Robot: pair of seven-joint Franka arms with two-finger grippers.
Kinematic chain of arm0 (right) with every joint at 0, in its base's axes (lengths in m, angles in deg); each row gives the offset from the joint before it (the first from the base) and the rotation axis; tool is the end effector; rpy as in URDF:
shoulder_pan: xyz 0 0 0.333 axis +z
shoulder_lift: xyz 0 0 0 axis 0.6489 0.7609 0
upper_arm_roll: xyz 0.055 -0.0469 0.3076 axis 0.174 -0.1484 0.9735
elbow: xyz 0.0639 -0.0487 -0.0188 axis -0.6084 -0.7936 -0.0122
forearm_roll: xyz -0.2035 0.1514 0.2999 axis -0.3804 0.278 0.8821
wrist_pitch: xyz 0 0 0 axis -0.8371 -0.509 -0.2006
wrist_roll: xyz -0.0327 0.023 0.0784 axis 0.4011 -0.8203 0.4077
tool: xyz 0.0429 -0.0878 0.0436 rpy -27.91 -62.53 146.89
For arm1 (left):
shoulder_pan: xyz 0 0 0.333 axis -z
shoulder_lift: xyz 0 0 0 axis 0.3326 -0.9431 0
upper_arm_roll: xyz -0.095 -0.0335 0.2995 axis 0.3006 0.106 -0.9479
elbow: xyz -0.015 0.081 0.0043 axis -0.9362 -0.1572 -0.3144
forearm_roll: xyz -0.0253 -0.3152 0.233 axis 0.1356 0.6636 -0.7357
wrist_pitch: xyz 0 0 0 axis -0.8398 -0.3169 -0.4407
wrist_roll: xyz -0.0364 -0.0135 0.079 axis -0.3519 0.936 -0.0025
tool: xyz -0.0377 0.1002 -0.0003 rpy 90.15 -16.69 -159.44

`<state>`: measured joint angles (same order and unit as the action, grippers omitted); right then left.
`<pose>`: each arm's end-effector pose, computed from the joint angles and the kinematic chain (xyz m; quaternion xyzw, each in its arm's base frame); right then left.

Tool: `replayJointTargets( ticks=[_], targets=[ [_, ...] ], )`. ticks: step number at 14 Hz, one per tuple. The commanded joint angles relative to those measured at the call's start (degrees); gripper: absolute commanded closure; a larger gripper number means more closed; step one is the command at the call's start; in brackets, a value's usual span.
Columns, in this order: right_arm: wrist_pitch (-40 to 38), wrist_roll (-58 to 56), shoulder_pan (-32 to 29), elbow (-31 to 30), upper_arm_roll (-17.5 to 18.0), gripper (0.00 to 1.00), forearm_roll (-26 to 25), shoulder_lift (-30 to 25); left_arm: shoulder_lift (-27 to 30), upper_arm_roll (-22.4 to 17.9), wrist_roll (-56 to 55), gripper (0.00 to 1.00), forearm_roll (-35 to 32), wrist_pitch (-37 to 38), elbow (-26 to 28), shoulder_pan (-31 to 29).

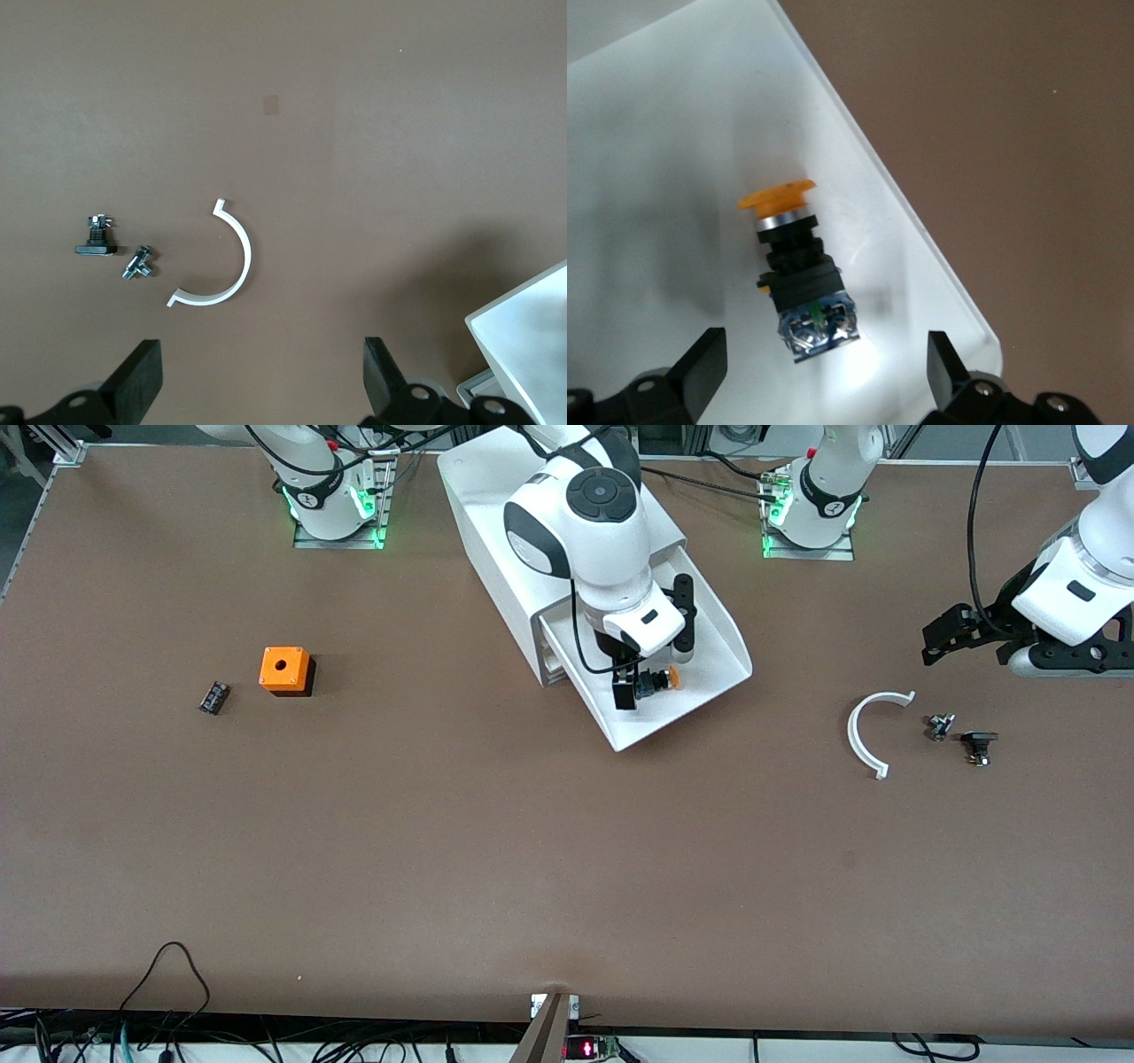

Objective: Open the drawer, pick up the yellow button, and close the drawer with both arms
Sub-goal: 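Close the right gripper on the orange push button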

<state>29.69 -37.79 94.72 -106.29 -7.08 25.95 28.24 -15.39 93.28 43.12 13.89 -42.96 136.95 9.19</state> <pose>0.4786 0.6046 0.4001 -0.7185 -0.6875 -0.1054 0.0083 0.5443 -0.0275 0.5759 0.9999 0.0153 0.0005 0.0021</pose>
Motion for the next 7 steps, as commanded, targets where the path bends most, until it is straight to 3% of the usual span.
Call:
replayJointTargets(
  ticks=[1, 3, 5, 7],
  targets=[
    [-0.89, -1.17, 1.72, 2.5, -0.29, 0.0, 0.57, 2.92, -0.12, -0.18, -0.71, 0.0, -1.67, 0.9, -0.26, 0.39],
    [-0.8, -1.17, 1.99, 2.5, -0.47, 0.04, 0.48, 3.45, -0.12, -0.18, -0.8, 0.0, -1.67, 0.9, -0.35, 0.39],
    [-1.06, -2.13, 1.99, 2.5, -0.55, 0.38, 0.4, 3.37, -0.12, -0.27, -0.8, 0.0, -1.67, 0.99, -0.44, 0.39],
    [-1.24, -2.22, 1.9, 2.5, -0.73, 0.56, 0.13, 3.19, -0.21, -0.45, -0.8, 0.0, -1.67, 1.25, -0.53, 0.39]
  ],
)
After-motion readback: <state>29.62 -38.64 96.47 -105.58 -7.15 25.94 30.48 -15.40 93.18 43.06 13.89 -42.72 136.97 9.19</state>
